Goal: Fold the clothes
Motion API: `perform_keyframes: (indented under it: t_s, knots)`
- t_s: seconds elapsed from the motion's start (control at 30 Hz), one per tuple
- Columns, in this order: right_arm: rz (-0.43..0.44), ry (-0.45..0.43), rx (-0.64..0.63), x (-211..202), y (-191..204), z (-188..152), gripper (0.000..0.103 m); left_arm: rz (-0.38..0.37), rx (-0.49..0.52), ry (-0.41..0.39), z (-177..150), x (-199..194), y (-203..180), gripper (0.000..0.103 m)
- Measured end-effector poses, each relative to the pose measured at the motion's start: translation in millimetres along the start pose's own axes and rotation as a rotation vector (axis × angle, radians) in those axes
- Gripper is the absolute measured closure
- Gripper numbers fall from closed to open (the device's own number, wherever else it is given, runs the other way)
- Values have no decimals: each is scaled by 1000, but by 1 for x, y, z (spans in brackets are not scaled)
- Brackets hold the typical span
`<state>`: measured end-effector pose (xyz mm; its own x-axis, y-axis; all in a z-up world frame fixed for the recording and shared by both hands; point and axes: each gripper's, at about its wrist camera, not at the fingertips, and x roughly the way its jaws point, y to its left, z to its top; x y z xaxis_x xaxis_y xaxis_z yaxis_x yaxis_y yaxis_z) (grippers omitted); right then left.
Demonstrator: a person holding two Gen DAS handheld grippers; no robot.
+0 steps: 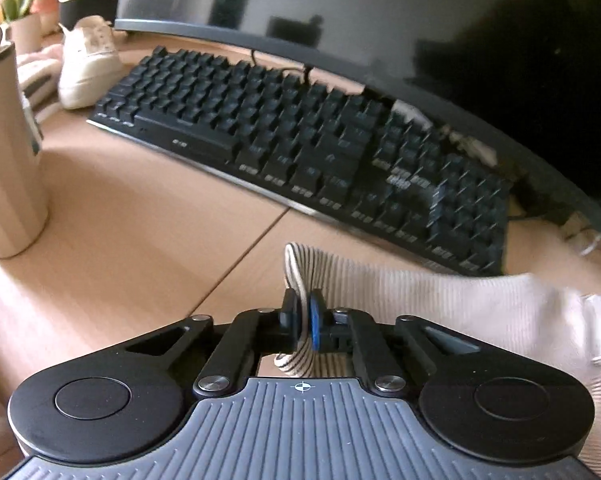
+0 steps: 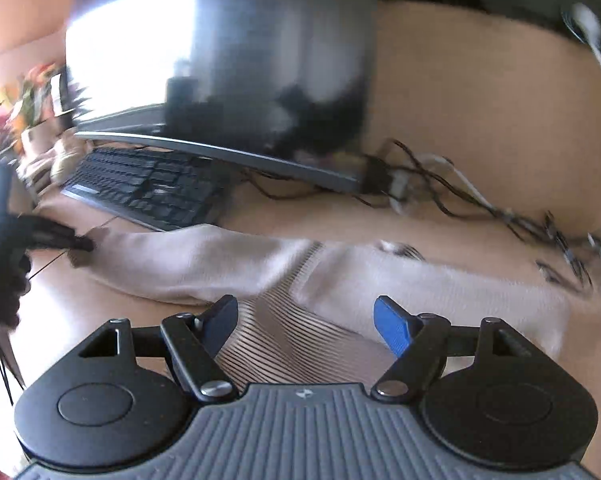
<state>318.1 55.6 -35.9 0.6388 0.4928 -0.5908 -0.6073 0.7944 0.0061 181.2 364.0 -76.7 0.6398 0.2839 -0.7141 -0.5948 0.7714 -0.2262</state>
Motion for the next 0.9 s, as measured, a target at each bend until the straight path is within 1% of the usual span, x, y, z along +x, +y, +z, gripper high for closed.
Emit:
perform_keyframes:
  t_s: [0.1, 0.17, 0.23, 0.33, 0.4, 0.47, 0.5, 0.53, 0.57, 0.6, 0.63, 0.7, 0.73, 0.77, 0.8, 0.83, 0.9]
  knots:
    - [57, -52, -81, 10, 33, 10, 27, -80, 15, -37, 12, -29, -5, 98]
    - [101, -89, -134, 17, 56, 17, 27, -127, 41, -78, 18, -50, -14, 98]
    - [157, -130, -175, 24, 80, 23, 27, -185, 64, -117, 23, -69, -24, 98]
    - [247, -191, -223, 37, 119, 31, 28, -274, 89, -149, 28, -90, -40, 98]
    - [257, -237, -261, 44, 140, 33, 30, -326, 102, -161, 30, -99, -52, 98]
    - [239, -269, -292, 51, 155, 36, 36, -388, 110, -166, 31, -105, -66, 98]
    - [224, -279, -303, 54, 160, 37, 44, -420, 113, -167, 31, -107, -74, 98]
    - [212, -284, -307, 55, 161, 40, 57, -453, 116, -169, 32, -110, -82, 98]
    - [197, -289, -305, 55, 161, 43, 66, -486, 119, -170, 32, -112, -90, 97]
    - [180, -294, -297, 54, 158, 46, 84, -515, 129, -170, 32, -113, -97, 97]
    - [157, -298, -278, 51, 152, 50, 92, -532, 144, -176, 33, -115, -103, 91]
    - [104, -293, -221, 44, 128, 58, 94, -551, 166, -202, 35, -118, -115, 65]
    - [72, -278, -176, 41, 110, 61, 95, -557, 175, -212, 36, -118, -120, 35]
    - [40, -264, -132, 38, 92, 64, 95, -560, 184, -219, 37, -117, -124, 21]
    - [10, -250, -83, 33, 72, 67, 95, -564, 195, -220, 38, -114, -128, 19]
    - [-20, -238, -25, 26, 50, 69, 95, -570, 212, -204, 35, -109, -133, 18]
    - [-89, -241, 51, 10, 12, 71, 95, -575, 263, -140, 27, -92, -149, 15]
